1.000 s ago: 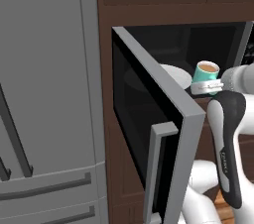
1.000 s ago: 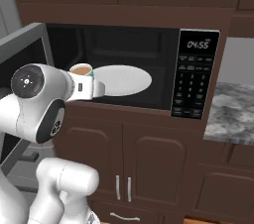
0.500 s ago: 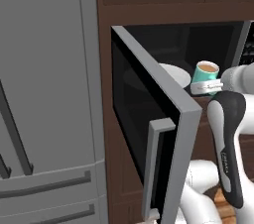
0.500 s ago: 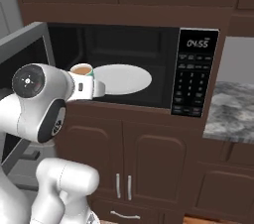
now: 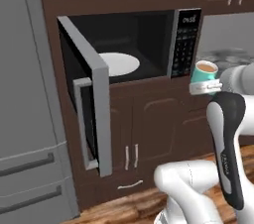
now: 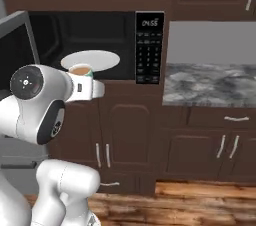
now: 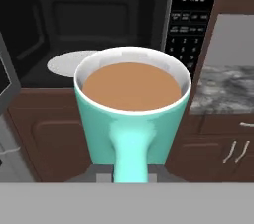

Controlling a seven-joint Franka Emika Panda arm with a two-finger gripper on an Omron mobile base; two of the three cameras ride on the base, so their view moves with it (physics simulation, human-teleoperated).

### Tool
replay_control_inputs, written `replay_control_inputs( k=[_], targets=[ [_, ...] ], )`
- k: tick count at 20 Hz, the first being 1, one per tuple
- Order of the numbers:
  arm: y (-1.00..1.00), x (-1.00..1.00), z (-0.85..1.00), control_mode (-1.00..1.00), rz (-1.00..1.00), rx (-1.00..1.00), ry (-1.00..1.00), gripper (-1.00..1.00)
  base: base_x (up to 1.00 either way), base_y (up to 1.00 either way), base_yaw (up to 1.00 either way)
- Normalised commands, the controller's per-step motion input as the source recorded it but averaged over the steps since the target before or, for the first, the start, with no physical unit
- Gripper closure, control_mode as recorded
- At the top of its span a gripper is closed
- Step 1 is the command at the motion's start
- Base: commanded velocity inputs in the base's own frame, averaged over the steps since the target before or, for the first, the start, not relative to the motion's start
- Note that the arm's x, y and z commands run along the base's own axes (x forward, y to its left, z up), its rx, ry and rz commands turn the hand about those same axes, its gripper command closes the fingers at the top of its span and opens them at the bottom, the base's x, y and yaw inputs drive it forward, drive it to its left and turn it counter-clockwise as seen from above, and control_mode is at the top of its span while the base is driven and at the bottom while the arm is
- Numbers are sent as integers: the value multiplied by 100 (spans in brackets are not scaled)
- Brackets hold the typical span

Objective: Pick the cup of tea, navigate to the dining table, and place it on the saucer.

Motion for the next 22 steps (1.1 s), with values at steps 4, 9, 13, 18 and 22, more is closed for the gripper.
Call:
replay_control_inputs(
  k=[4, 9, 13, 18, 22],
  targets=[
    [0, 0, 0, 100, 0, 0, 0, 100, 4, -27, -82],
    [0, 0, 0, 100, 0, 0, 0, 100, 4, -2, -95],
    [0, 0, 0, 100, 0, 0, 0, 100, 0, 0, -97],
    [0, 0, 0, 100, 0, 0, 0, 100, 8, 0, -96],
    [0, 0, 0, 100, 0, 0, 0, 100, 21, 4, -92]
  ],
)
